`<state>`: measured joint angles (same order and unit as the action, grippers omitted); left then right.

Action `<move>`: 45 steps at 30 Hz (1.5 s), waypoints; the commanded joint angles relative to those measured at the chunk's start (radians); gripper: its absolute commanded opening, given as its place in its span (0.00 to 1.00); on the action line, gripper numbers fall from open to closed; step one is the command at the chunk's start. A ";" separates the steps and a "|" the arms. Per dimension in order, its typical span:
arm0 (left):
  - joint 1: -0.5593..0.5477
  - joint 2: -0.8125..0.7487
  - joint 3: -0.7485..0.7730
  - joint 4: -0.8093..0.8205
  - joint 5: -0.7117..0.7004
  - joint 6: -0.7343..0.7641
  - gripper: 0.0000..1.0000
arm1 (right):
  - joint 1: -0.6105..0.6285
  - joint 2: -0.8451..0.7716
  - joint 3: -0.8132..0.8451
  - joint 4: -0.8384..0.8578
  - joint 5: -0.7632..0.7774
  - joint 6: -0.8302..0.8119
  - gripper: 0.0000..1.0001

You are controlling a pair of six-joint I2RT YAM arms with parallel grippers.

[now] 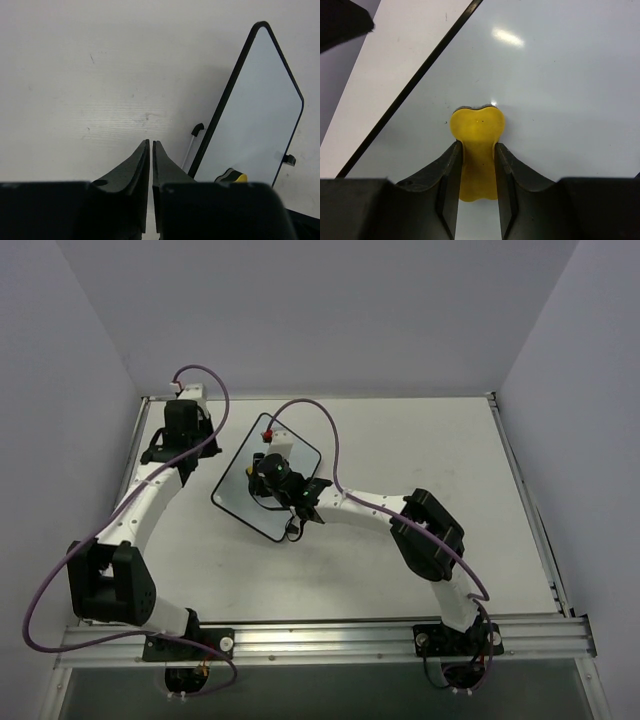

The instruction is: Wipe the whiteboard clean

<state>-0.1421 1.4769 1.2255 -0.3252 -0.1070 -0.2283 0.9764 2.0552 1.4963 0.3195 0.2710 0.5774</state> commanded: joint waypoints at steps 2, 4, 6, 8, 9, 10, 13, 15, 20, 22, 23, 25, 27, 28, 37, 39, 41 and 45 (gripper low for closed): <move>0.016 0.051 0.012 -0.011 0.107 -0.031 0.19 | 0.038 -0.035 0.016 -0.053 -0.065 0.002 0.09; 0.018 0.075 0.012 -0.008 0.151 -0.031 0.23 | 0.038 -0.035 0.015 -0.051 -0.065 0.002 0.09; 0.019 0.092 0.012 0.002 0.202 -0.032 0.30 | 0.039 -0.036 0.015 -0.051 -0.067 0.002 0.09; 0.021 0.103 0.011 0.012 0.258 -0.034 0.32 | 0.038 -0.038 0.013 -0.048 -0.069 0.002 0.09; 0.024 0.111 0.012 0.012 0.268 -0.040 0.32 | 0.038 -0.038 0.016 -0.048 -0.070 0.002 0.09; 0.026 0.112 0.012 0.014 0.276 -0.040 0.32 | 0.038 -0.038 0.019 -0.049 -0.070 0.002 0.09; 0.033 0.117 0.014 0.020 0.319 -0.040 0.31 | 0.038 -0.038 0.028 -0.051 -0.070 0.001 0.09; 0.033 0.115 0.011 0.023 0.334 -0.037 0.31 | 0.038 -0.038 0.033 -0.053 -0.070 -0.001 0.09; 0.035 0.105 -0.004 0.034 0.337 -0.045 0.33 | 0.038 -0.038 0.044 -0.059 -0.070 -0.004 0.09; 0.042 0.091 -0.017 0.049 0.361 -0.057 0.41 | 0.036 -0.038 0.045 -0.060 -0.070 -0.004 0.09; 0.047 0.089 -0.020 0.058 0.369 -0.060 0.41 | 0.038 -0.040 0.045 -0.059 -0.069 -0.004 0.09; 0.049 0.091 -0.015 0.057 0.380 -0.060 0.41 | 0.035 -0.040 0.045 -0.060 -0.069 -0.004 0.09; 0.049 0.097 -0.017 0.058 0.392 -0.062 0.41 | 0.035 -0.043 0.048 -0.062 -0.067 -0.005 0.09; 0.049 0.097 -0.021 0.061 0.397 -0.063 0.40 | 0.035 -0.043 0.050 -0.062 -0.067 -0.005 0.09; 0.049 0.100 -0.031 0.075 0.418 -0.062 0.27 | 0.041 -0.032 0.108 -0.083 -0.067 -0.021 0.09; 0.049 0.099 -0.031 0.075 0.418 -0.062 0.26 | 0.044 -0.026 0.120 -0.091 -0.069 -0.021 0.10; 0.049 0.095 -0.031 0.075 0.418 -0.062 0.26 | 0.044 -0.014 0.139 -0.097 -0.067 -0.024 0.10; 0.047 0.091 -0.032 0.074 0.418 -0.060 0.24 | 0.036 0.013 0.147 -0.102 -0.065 -0.021 0.10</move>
<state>-0.0887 1.5917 1.2011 -0.2745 0.2668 -0.2817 1.0126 2.0552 1.6028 0.2253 0.2016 0.5705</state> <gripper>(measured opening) 0.247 0.257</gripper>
